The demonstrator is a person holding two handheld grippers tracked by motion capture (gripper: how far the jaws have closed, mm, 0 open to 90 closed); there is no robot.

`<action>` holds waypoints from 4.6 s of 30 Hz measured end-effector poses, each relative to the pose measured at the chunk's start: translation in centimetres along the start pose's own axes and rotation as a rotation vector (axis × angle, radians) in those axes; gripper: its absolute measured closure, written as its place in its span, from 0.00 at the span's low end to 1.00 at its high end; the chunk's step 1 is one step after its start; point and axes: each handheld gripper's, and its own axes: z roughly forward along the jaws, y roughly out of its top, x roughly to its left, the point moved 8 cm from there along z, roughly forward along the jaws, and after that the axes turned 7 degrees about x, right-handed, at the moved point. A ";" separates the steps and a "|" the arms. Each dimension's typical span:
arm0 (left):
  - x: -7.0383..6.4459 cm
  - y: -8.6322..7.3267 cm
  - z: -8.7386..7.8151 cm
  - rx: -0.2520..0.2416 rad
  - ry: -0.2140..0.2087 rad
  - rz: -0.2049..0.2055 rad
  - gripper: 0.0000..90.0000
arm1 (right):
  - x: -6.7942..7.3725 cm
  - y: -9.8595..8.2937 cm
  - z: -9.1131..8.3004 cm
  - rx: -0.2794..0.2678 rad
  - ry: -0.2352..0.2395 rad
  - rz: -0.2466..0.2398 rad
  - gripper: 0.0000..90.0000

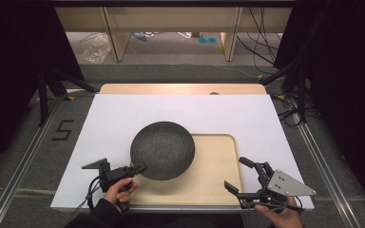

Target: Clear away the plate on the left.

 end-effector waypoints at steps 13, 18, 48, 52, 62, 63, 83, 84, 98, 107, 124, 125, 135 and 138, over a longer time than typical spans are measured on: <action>-0.2 -1.5 1.8 0.066 0.032 0.031 0.94 | -0.1 0.1 0.0 -0.008 -0.004 -0.010 0.18; 0.0 -1.8 2.4 0.089 0.055 0.031 0.94 | -0.1 0.0 0.0 -0.004 -0.005 -0.010 0.18; 0.8 -2.4 5.2 0.165 0.211 0.142 0.90 | 0.0 0.1 0.0 -0.010 -0.001 -0.010 0.18; 0.9 -2.8 5.3 0.195 0.233 0.154 0.90 | 0.0 0.1 0.1 -0.010 -0.001 -0.011 0.18; 0.9 -2.6 5.6 0.194 0.241 0.172 0.89 | 0.0 0.1 0.0 -0.009 0.000 -0.012 0.18; 0.9 -2.6 5.6 0.190 0.244 0.172 0.89 | 0.0 0.1 0.0 -0.008 -0.002 -0.012 0.18; -0.2 -2.8 5.1 0.248 0.321 0.381 0.44 | 0.0 0.0 0.0 0.003 0.001 -0.012 0.18; -0.3 -2.8 4.9 0.256 0.316 0.390 0.43 | 0.0 0.0 0.0 0.002 0.002 -0.012 0.18; -2.4 -2.5 4.1 0.219 0.311 0.552 0.32 | 0.0 0.0 -0.1 0.005 -0.002 -0.015 0.18; -4.5 -3.0 3.9 0.164 0.281 0.750 0.28 | 0.0 0.0 0.0 0.003 -0.002 -0.014 0.18; -7.5 -3.5 2.5 0.056 0.217 1.006 0.19 | 0.0 0.0 0.0 0.003 -0.002 -0.013 0.18; -7.6 -3.5 2.4 0.051 0.224 1.021 0.19 | 0.0 0.0 0.0 0.004 -0.002 -0.013 0.18; -8.7 -4.0 1.5 -0.018 0.211 1.152 0.18 | 0.0 0.0 0.0 0.003 -0.002 -0.013 0.18; -8.8 -4.1 1.3 -0.028 0.218 1.202 0.17 | -0.1 0.0 -0.1 0.005 -0.003 -0.013 0.18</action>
